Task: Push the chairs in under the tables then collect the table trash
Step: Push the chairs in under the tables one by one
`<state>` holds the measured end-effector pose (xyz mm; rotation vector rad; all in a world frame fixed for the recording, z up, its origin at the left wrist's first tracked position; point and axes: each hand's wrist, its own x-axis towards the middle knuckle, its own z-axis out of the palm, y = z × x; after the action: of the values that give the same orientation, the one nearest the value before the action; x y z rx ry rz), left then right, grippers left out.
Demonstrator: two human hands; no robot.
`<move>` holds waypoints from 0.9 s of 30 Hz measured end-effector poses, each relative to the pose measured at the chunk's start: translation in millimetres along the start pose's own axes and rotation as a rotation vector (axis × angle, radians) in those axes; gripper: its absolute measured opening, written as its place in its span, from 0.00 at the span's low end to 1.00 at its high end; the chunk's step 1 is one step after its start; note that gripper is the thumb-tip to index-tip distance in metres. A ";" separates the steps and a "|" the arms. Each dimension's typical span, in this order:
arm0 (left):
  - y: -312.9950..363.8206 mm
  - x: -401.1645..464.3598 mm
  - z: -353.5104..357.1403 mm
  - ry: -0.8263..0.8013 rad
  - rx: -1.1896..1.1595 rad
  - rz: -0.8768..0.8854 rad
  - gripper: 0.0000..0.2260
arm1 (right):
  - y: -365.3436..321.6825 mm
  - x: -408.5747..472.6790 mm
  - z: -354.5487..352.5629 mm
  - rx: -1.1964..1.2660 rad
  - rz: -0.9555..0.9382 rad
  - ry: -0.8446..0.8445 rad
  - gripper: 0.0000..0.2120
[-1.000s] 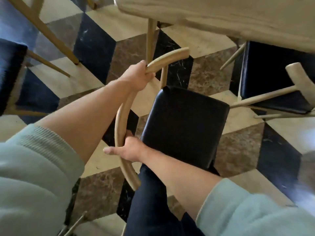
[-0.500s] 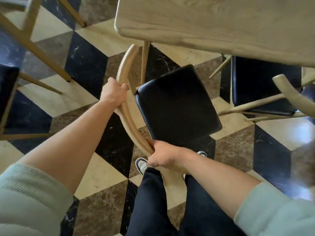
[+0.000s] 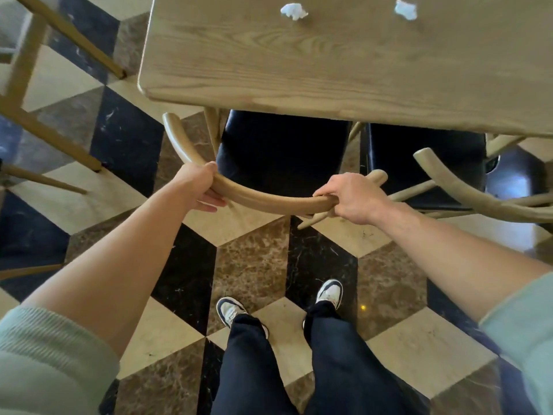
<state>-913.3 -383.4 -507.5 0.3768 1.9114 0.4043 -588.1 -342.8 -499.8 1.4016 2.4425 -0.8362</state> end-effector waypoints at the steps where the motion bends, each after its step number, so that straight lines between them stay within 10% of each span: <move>1: 1.8 -2.4 4.9 -0.015 0.005 -0.012 0.19 | 8.0 -3.2 -0.9 0.004 -0.004 0.037 0.20; 9: 15.4 -22.8 27.6 -0.178 0.014 -0.104 0.19 | 35.2 -17.8 -5.2 0.113 0.264 0.231 0.21; 15: -6.8 -41.4 31.4 -0.215 0.093 -0.074 0.24 | 20.2 -11.1 -15.1 0.110 0.356 -0.035 0.23; 27: -148.0 -84.9 -233.6 0.117 -0.104 0.054 0.20 | -306.7 89.2 1.8 0.281 -0.019 -0.090 0.09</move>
<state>-1111.0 -576.6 -422.4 0.3432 1.9880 0.5701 -894.0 -398.3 -426.2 1.3948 2.3445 -1.2592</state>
